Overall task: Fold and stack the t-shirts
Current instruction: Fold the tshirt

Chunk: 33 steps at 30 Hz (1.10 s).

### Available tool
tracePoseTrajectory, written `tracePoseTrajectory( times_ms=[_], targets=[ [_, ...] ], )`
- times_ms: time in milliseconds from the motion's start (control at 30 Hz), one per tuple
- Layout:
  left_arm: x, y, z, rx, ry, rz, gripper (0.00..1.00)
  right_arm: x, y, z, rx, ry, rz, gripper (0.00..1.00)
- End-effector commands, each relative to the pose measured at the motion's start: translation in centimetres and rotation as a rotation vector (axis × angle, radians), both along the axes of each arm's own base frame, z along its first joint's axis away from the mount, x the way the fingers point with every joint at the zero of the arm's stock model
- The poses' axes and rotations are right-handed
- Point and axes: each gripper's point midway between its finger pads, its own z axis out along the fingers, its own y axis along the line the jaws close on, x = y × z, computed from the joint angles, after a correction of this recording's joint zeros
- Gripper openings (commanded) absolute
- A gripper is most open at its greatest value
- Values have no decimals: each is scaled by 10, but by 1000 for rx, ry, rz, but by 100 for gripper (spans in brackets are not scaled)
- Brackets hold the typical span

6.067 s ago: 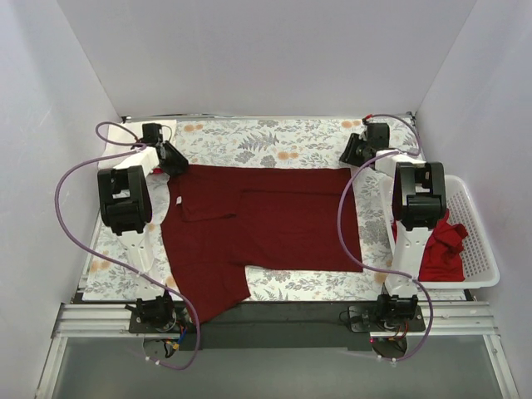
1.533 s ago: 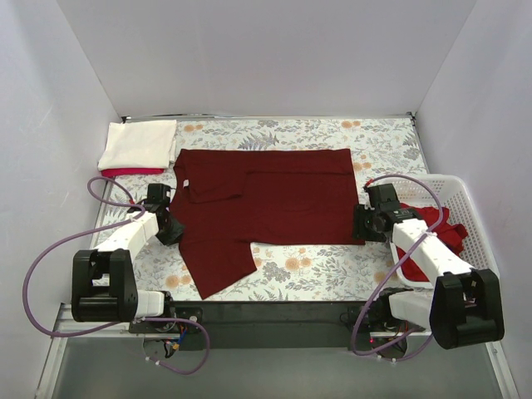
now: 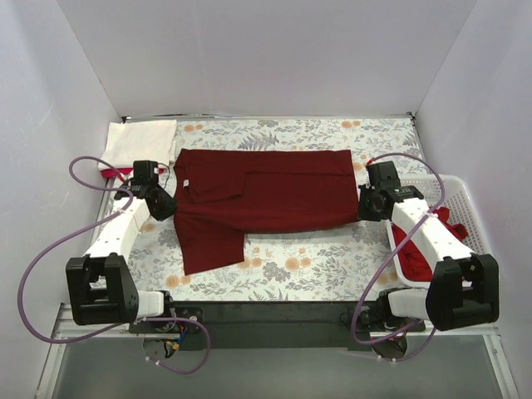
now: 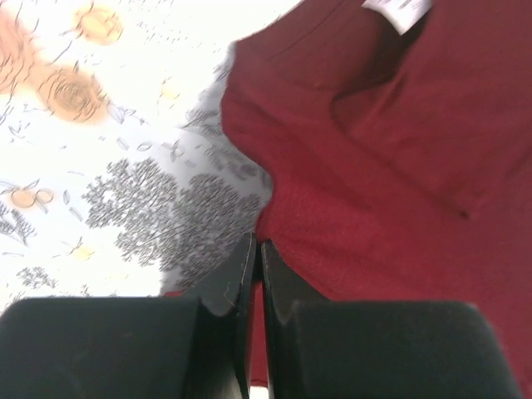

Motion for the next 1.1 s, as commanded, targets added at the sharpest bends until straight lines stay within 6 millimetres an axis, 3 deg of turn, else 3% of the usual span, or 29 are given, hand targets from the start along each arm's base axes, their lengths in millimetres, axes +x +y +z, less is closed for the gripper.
tracePoseTrajectory(
  times_ms=[0,333,500,767,1067],
  targets=[
    [21,7,18,-1,-43,15,0,17,-3,10,-15,-3,12,1],
    [81,11,29,-26,-77,30,0,73,-6,22,-28,-26,0,1],
    [99,13,10,-25,-42,36,0,94,-7,13,-44,-11,0,1],
    [113,12,-23,-27,11,11,0,116,-7,-5,-61,6,3,1],
    [113,17,-39,-10,24,30,0,127,-4,-26,-63,20,10,1]
  ],
)
